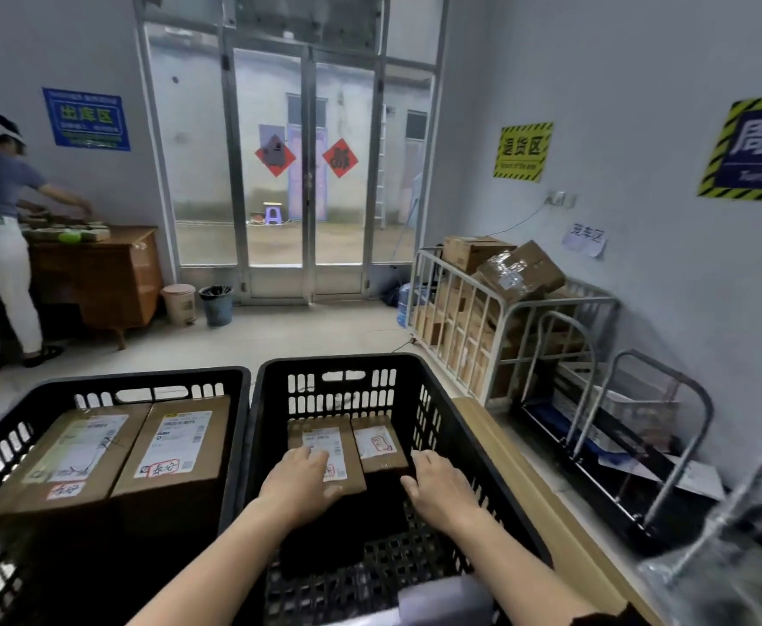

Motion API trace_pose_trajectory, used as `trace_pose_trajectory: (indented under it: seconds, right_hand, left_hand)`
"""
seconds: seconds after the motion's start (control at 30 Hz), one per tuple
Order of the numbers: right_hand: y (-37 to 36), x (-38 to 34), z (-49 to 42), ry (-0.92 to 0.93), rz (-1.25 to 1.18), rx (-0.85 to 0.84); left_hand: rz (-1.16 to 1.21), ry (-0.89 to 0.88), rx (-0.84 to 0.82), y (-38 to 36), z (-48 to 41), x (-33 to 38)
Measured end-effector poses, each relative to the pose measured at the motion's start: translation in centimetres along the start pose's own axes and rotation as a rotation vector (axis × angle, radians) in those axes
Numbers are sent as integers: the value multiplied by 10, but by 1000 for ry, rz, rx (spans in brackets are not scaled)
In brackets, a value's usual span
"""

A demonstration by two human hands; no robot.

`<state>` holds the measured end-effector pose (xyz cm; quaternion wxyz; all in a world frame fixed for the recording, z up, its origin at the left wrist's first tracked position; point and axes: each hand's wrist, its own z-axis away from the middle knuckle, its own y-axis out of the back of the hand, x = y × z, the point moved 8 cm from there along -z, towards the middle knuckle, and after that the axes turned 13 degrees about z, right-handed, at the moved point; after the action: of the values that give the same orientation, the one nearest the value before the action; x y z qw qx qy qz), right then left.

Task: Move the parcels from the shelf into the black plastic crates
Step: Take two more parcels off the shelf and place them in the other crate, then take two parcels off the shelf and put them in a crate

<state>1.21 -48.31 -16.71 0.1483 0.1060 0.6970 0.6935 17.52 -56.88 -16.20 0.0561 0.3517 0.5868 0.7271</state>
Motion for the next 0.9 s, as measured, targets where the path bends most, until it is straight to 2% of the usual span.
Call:
trace_pose_trajectory:
  seconds: [0.47,0.9]
  right_hand:
    - [65,0,172,-184,28,219]
    - [85,69,335,-487,59,263]
  left_hand:
    - [65,-279,33,25,134,66]
    - [123,-556,-120,-17,230,196]
